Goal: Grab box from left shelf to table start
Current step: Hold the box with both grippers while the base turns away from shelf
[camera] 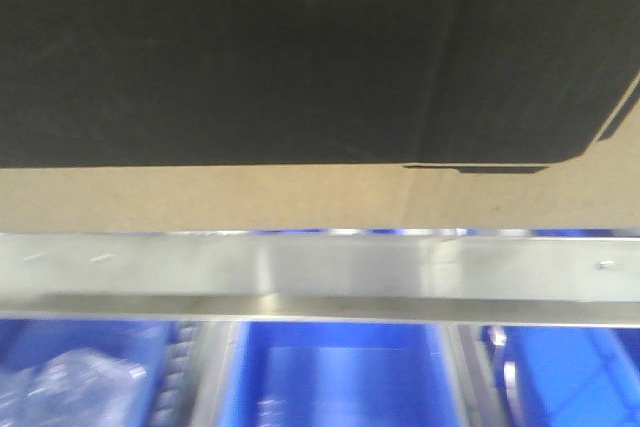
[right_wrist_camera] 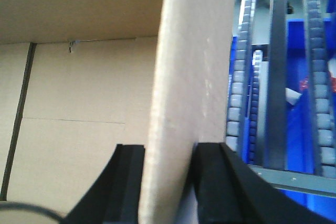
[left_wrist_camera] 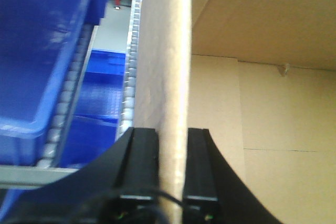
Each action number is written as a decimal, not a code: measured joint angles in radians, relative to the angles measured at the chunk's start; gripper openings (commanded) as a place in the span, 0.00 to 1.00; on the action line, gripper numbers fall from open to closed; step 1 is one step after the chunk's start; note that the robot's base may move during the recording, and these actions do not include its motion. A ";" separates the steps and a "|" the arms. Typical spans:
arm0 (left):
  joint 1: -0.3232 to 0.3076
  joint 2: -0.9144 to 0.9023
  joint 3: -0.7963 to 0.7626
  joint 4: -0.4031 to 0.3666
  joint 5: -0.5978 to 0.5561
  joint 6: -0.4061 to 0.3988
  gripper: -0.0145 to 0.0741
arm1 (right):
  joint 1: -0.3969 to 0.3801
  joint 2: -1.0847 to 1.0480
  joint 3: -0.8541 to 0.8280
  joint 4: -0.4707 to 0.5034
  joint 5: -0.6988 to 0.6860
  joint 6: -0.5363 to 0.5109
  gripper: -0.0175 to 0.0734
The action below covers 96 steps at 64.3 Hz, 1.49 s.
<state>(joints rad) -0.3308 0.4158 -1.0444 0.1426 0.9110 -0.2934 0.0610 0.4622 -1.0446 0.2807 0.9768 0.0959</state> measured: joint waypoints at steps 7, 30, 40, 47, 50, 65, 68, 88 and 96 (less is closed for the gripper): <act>0.000 0.000 0.000 0.000 0.000 0.000 0.05 | 0.000 0.000 0.000 0.000 0.000 0.000 0.25; 0.000 0.000 0.002 0.000 0.000 0.000 0.05 | 0.000 0.000 0.000 0.000 0.000 0.000 0.25; 0.000 0.000 0.002 0.000 0.000 0.000 0.05 | 0.000 0.000 0.000 0.000 0.000 0.000 0.25; 0.000 0.000 0.002 0.000 0.000 0.000 0.05 | 0.000 0.000 0.000 0.000 0.000 0.000 0.25; 0.000 0.000 0.002 0.000 0.000 0.000 0.05 | 0.000 0.000 0.000 0.000 0.000 0.000 0.25; 0.000 0.000 0.002 0.000 0.000 0.000 0.05 | 0.000 0.000 0.000 0.000 0.000 0.000 0.25; 0.000 0.000 0.002 0.000 0.000 0.000 0.05 | 0.000 0.000 0.000 0.000 0.000 0.000 0.25; 0.000 0.000 0.002 0.000 0.000 0.000 0.05 | 0.000 0.000 0.000 0.000 0.000 0.000 0.25; 0.000 0.000 0.002 0.000 0.000 0.000 0.05 | 0.000 0.000 0.000 0.000 0.000 0.000 0.25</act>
<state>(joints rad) -0.3308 0.4158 -1.0428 0.1426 0.9110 -0.2934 0.0610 0.4622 -1.0446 0.2807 0.9768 0.0959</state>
